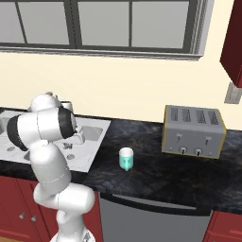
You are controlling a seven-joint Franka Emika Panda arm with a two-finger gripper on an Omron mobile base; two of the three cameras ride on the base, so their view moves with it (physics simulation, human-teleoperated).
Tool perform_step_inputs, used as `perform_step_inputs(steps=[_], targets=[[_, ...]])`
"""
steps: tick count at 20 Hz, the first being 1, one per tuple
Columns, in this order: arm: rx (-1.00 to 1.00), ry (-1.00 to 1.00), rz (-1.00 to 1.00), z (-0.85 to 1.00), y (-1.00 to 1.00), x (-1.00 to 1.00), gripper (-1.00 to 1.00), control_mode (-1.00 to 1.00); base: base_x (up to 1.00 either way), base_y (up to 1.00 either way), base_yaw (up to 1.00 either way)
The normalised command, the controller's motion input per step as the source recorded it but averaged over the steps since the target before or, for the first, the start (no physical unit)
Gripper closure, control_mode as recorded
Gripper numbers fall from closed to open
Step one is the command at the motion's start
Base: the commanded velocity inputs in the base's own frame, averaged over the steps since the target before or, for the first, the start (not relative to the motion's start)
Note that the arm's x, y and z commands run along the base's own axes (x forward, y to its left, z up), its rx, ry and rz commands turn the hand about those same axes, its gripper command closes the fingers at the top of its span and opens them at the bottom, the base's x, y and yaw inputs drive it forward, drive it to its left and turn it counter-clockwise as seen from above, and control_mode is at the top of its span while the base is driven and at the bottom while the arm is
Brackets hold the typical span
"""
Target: Move any existing items from the left basin to the right basin for drying. Then move the mug from the counter to the left basin of the sink for washing.
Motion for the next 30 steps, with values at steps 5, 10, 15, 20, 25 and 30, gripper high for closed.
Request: perform_step_inputs(steps=[5, 10, 15, 20, 25, 30], targets=[[0.00, 0.05, 0.01, -0.32, 0.00, 0.23, 1.00, -1.00, 0.00, 0.00, 0.00], [0.00, 0.03, 0.00, -0.30, 0.00, 0.19, 1.00, -1.00, 0.00, 0.00, 0.00], [0.00, 0.02, 0.00, -0.30, 0.00, 0.18, 1.00, -1.00, 0.00, 0.00, 0.00], [0.00, 0.01, 0.00, -0.29, 0.00, 0.16, 1.00, -1.00, 0.00, 0.00, 0.00], [0.00, 0.00, 0.00, -0.26, 0.00, 0.11, 1.00, -1.00, 0.00, 0.00, 0.00], [0.00, 0.00, 0.00, -0.23, 0.00, 0.04, 1.00, -1.00, 0.00, 0.00, 0.00]])
